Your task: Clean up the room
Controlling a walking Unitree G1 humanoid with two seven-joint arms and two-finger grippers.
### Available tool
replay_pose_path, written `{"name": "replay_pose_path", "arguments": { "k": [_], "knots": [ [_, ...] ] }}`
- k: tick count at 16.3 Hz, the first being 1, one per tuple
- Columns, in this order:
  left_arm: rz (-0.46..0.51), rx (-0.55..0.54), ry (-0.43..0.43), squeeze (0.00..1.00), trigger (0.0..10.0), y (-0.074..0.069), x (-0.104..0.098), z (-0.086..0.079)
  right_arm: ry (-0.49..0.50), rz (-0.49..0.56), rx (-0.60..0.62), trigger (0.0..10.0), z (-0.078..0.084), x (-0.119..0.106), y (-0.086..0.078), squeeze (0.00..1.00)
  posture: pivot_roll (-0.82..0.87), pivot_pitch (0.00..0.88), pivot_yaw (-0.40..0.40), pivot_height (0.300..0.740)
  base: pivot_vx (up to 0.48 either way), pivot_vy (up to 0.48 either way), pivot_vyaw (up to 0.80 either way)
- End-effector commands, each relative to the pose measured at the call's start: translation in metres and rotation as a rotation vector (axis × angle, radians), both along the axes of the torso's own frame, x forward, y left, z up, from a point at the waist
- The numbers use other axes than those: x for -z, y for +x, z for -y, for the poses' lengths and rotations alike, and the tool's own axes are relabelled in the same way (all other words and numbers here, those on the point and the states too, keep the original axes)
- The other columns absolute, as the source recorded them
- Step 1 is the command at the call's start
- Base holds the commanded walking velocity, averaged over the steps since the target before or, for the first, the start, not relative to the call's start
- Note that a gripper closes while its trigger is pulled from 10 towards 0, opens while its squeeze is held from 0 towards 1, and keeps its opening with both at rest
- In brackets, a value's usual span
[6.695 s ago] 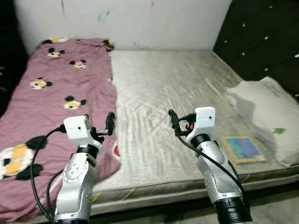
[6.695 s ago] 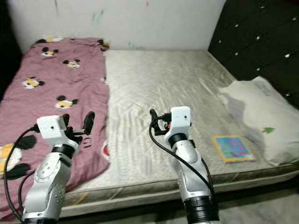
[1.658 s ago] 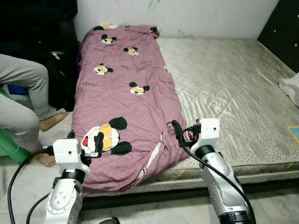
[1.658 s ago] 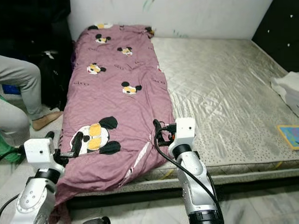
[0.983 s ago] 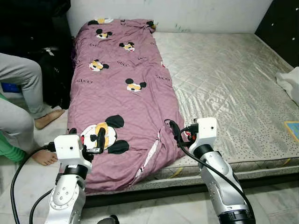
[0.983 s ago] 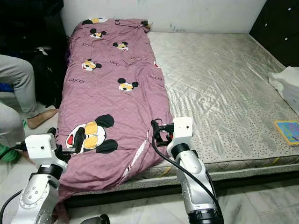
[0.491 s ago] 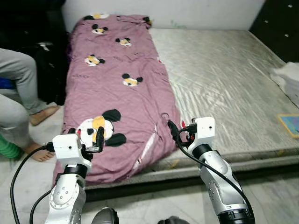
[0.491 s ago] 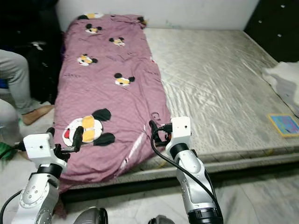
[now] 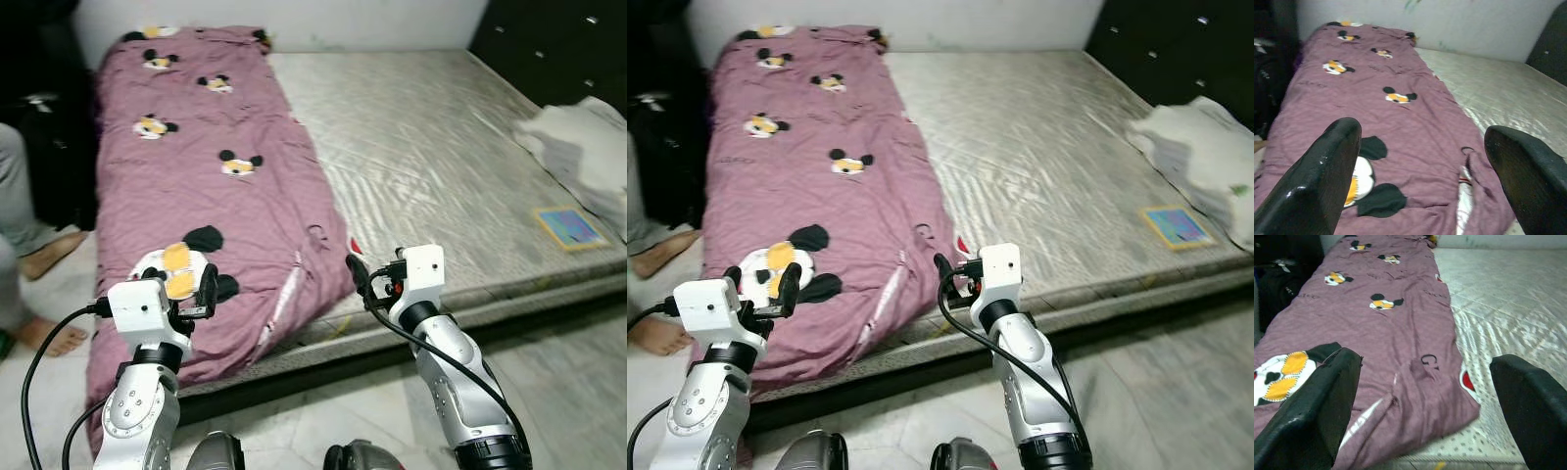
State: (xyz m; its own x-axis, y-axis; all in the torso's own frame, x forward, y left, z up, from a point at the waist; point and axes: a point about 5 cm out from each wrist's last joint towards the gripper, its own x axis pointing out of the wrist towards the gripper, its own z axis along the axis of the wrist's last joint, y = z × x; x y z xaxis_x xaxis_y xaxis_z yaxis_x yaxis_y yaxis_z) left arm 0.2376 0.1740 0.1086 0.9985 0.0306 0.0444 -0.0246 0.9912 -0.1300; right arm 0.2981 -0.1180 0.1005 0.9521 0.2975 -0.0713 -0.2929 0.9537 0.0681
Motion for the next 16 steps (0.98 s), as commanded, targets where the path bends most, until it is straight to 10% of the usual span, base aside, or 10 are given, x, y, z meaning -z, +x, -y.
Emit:
{"name": "replay_pose_path", "arguments": {
  "k": [1, 16],
  "knots": [
    [0.01, 0.01, -0.004, 0.0, 10.0, 0.0013, -0.0018, 0.002, -0.019, 0.004, -0.007, 10.0, 0.002, 0.0001, 0.0006, 0.0, 0.01, 0.118, -0.08, 0.681, 0.0, 0.0, 0.0],
    [0.004, 0.011, -0.013, 0.0, 10.0, 0.0051, -0.0011, 0.0045, -0.011, 0.02, -0.05, 10.0, -0.0024, -0.001, 0.0009, 0.0, 0.01, 0.121, -0.079, 0.681, 0.0, 0.0, 0.36]
  ]
}}
